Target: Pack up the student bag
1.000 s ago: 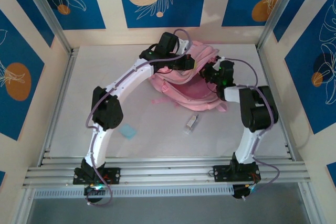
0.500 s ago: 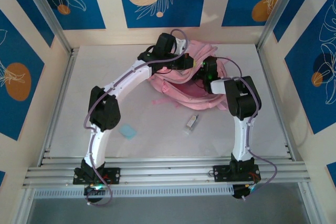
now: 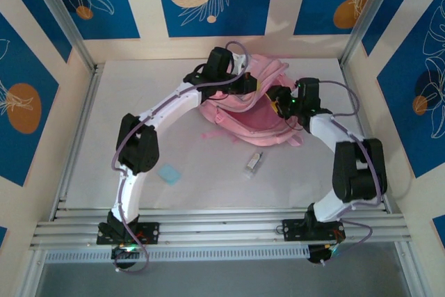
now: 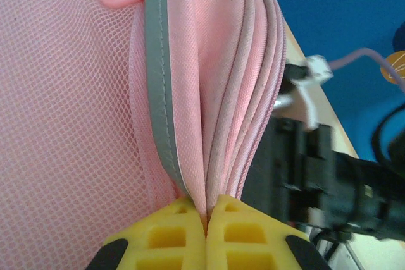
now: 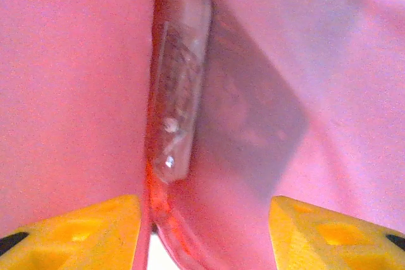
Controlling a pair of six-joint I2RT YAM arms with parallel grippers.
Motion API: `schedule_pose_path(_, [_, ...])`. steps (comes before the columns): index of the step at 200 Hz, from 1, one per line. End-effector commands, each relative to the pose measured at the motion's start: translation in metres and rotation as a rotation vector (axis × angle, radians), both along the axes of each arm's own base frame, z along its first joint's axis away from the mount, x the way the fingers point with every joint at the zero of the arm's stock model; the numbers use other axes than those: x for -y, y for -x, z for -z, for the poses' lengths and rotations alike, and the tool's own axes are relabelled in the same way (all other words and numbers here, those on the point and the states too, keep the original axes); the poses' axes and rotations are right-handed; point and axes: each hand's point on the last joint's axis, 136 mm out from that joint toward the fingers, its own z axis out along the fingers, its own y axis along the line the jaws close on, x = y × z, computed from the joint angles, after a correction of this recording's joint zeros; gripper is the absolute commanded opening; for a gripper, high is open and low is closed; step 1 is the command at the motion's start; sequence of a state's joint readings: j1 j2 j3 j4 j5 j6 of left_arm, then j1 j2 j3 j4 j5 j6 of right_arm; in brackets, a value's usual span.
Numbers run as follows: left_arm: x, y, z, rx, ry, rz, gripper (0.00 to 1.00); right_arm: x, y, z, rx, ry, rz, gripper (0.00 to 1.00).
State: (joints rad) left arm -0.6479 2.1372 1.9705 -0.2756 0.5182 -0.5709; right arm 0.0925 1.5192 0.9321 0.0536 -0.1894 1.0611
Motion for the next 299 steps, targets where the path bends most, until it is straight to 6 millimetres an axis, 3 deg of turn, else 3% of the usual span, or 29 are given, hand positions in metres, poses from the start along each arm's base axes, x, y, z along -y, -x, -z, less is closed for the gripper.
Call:
schedule_pose_path(1, [-0.003,0.005,-0.049,0.097,0.091,0.020,0.10,0.015,0.052,0.022,-0.108,0.179,-0.035,0.60])
schedule_pose_path(22, [-0.017,0.007,-0.042,0.084,0.077,-0.006,0.45,0.030,0.085,0.026,-0.141,0.286,-0.014,0.64])
schedule_pose_path(47, [-0.049,0.003,-0.030,0.072,0.079,-0.083,0.62,0.048,0.117,0.033,-0.171,0.350,0.030,0.65])
schedule_pose_path(72, [-0.094,-0.006,0.002,0.029,0.063,-0.209,0.64,0.058,0.133,0.035,-0.159,0.371,0.077,0.66])
schedule_pose_path(109, [-0.152,-0.024,0.053,-0.038,0.041,-0.387,0.64,0.051,0.136,0.041,-0.131,0.322,0.097,0.66])
schedule_pose_path(139, [-0.170,-0.035,0.084,-0.087,0.026,-0.464,0.65,0.047,0.134,0.051,-0.146,0.309,0.093,0.67])
schedule_pose_path(173, [-0.177,-0.057,0.106,-0.101,0.030,-0.537,0.65,0.042,0.132,0.056,-0.140,0.306,0.084,0.67])
schedule_pose_path(219, [-0.162,-0.086,0.131,-0.159,0.031,-0.530,0.54,0.037,0.122,0.063,-0.112,0.277,0.097,0.67])
schedule_pose_path(228, [-0.161,-0.087,0.134,-0.168,0.036,-0.530,0.46,0.034,0.116,0.064,-0.100,0.269,0.094,0.67])
schedule_pose_path(238, [-0.161,-0.086,0.137,-0.171,0.040,-0.529,0.24,0.032,0.108,0.065,-0.095,0.265,0.091,0.67])
schedule_pose_path(262, [-0.161,-0.073,0.136,-0.179,0.072,-0.520,0.00,0.021,0.084,0.071,-0.080,0.269,0.057,0.66])
schedule_pose_path(299, [-0.156,-0.031,0.123,-0.206,0.144,-0.484,0.00,0.014,0.037,0.074,-0.056,0.334,0.022,0.63])
